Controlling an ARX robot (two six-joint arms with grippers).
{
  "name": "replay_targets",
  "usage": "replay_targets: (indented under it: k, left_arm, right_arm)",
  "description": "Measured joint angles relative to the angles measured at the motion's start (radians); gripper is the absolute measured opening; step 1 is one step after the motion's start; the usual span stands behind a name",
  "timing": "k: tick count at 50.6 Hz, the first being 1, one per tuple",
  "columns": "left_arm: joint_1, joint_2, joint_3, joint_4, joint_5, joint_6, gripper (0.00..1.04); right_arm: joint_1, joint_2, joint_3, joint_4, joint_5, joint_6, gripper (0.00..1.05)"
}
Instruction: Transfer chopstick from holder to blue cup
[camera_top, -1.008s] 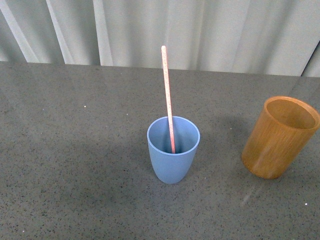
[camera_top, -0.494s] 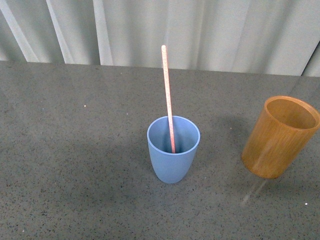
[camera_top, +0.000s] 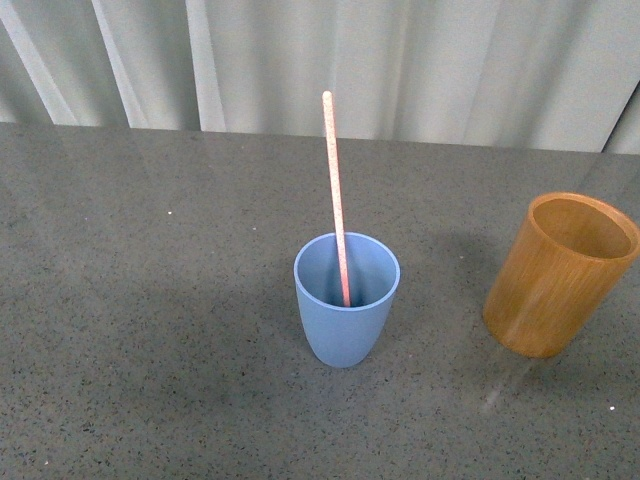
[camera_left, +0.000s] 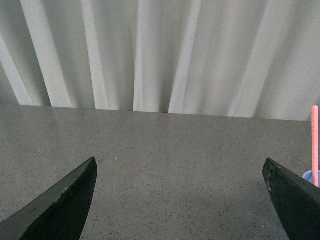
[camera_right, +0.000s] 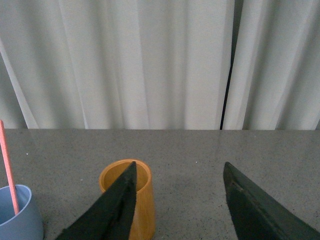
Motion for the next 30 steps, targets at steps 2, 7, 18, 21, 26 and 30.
replay_targets:
  k: [2, 7, 18, 21, 26, 30]
  left_arm:
    - [0.000, 0.000, 0.000, 0.000, 0.000, 0.000, 0.98]
    - [0.000, 0.000, 0.000, 0.000, 0.000, 0.000, 0.98]
    - [0.000, 0.000, 0.000, 0.000, 0.000, 0.000, 0.98]
    - [0.000, 0.000, 0.000, 0.000, 0.000, 0.000, 0.98]
    - [0.000, 0.000, 0.000, 0.000, 0.000, 0.000, 0.98]
    - [0.000, 0.000, 0.000, 0.000, 0.000, 0.000, 0.98]
  right_arm:
    - [0.000, 0.000, 0.000, 0.000, 0.000, 0.000, 0.61]
    - [0.000, 0.000, 0.000, 0.000, 0.000, 0.000, 0.82]
    - [0.000, 0.000, 0.000, 0.000, 0.000, 0.001, 0.95]
    - [0.000, 0.000, 0.000, 0.000, 0.000, 0.001, 0.95]
    - [0.000, 0.000, 0.000, 0.000, 0.000, 0.001, 0.95]
    - [0.000, 0.000, 0.000, 0.000, 0.000, 0.001, 0.95]
